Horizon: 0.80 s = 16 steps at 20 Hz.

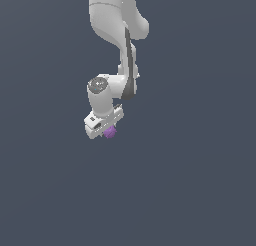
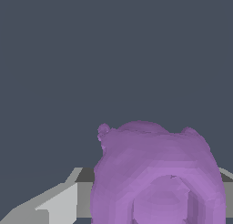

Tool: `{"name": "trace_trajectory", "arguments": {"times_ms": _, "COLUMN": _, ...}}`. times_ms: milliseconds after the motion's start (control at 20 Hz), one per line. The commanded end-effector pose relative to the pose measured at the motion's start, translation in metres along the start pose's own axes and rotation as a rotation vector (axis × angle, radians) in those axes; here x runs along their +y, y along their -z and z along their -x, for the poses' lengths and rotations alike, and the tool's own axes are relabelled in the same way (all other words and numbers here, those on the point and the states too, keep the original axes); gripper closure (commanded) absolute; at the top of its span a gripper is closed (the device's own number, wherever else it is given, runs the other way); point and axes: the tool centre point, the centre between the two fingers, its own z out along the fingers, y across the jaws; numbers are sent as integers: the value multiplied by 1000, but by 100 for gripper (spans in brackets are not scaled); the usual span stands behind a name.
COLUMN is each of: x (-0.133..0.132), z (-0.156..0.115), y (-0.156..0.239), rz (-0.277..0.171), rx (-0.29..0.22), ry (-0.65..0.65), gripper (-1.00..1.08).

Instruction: Pick up the object and move it to a goal position.

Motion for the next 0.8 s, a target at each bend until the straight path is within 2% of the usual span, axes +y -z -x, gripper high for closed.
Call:
{"name": "trace_trajectory", "arguments": {"times_ms": 0, "x": -2, "z": -4, "y": 5, "rz": 1, "rx": 1, "ry": 1, "gripper": 108}}
{"name": "trace_trajectory", "arguments": {"times_ms": 350, "x": -14, "z": -31, "y": 40, "rz": 1, "rx": 1, "ry": 1, "gripper": 108}}
{"name": "trace_trajectory", "arguments": {"times_ms": 750, "x": -37, "z": -82, "y": 106, "rz": 1, "rx": 0, "ry": 1, "gripper": 108}}
